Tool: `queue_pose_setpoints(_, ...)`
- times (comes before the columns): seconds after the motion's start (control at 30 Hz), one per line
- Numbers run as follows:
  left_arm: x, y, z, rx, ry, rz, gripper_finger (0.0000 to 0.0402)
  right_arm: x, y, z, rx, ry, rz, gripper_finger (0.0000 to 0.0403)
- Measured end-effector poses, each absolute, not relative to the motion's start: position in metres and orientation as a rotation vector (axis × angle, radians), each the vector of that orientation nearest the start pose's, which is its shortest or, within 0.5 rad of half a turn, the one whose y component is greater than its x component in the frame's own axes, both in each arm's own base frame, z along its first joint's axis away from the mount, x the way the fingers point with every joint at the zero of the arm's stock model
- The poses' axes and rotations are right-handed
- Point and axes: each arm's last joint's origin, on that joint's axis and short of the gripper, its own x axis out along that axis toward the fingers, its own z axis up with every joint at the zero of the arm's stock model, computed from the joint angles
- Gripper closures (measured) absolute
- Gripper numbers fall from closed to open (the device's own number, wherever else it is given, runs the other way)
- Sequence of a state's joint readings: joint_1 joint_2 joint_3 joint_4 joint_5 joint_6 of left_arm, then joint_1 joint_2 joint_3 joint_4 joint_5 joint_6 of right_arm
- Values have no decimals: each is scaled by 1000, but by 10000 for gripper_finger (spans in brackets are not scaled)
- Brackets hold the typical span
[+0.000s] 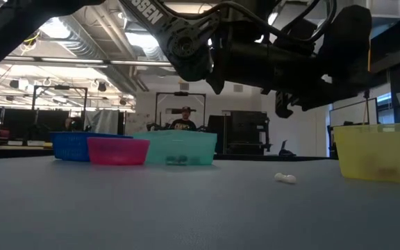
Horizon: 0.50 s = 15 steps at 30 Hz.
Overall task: Sort Halloween decoration
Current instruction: Put the purple spider toy into the yellow bin, then put the white bone toy into the red bin
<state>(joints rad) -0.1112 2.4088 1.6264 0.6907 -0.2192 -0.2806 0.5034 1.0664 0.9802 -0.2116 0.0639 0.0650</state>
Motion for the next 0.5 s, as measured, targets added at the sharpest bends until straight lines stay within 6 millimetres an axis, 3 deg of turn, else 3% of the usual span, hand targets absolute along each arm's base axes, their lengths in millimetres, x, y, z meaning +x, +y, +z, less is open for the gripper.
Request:
queue_pose_setpoints(0.2,525,-52,141,-262,75,120,214,206,111,345,-21,304,426,214)
queue_pose_setpoints(0.5,526,-47,144,-191,55,93,207,206,111,345,-21,303,426,214)
